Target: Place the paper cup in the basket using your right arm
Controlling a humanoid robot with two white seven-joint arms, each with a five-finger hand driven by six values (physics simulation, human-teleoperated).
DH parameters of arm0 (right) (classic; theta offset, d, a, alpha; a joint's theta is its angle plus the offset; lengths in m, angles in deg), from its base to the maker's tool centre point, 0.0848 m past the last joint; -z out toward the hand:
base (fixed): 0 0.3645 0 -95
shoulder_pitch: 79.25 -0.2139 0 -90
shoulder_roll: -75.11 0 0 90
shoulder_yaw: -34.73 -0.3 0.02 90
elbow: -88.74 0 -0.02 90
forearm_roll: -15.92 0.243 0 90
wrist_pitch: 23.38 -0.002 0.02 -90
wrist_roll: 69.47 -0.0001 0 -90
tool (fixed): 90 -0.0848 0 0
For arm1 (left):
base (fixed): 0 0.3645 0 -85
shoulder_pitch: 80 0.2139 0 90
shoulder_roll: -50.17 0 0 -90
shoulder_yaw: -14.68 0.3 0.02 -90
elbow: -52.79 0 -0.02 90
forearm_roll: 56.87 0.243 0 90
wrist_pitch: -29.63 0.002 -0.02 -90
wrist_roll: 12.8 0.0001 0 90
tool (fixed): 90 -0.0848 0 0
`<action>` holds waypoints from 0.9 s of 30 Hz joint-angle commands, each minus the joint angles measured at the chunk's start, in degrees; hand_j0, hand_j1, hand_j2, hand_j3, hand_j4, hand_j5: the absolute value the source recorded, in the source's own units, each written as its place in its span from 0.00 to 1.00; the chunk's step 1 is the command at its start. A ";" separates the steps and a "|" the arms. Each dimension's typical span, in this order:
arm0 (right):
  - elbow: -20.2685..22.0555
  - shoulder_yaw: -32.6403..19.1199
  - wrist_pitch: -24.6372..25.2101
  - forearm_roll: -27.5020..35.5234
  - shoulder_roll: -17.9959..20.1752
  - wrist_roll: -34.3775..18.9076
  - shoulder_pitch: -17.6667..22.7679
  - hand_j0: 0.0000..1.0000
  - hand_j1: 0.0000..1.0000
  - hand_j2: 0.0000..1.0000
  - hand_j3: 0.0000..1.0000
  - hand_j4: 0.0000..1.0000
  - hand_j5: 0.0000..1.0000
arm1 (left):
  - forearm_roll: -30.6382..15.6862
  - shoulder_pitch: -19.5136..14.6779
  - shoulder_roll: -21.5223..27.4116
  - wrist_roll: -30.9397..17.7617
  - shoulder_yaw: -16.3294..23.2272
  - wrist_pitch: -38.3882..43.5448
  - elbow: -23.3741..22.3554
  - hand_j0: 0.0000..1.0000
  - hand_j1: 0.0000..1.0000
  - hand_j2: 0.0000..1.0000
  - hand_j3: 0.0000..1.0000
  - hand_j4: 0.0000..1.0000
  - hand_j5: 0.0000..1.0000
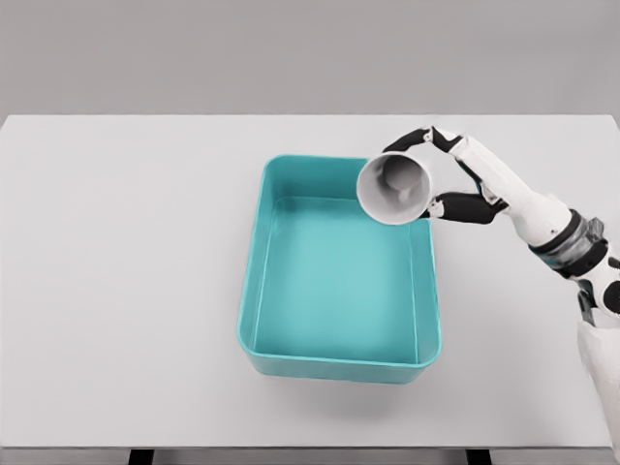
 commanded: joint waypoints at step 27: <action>1.49 12.36 -2.95 -10.61 6.26 0.05 -1.49 0.55 0.55 0.55 0.55 0.55 0.55 | 0.00 0.00 0.00 -0.01 0.01 0.01 -0.01 1.00 1.00 1.00 1.00 1.00 1.00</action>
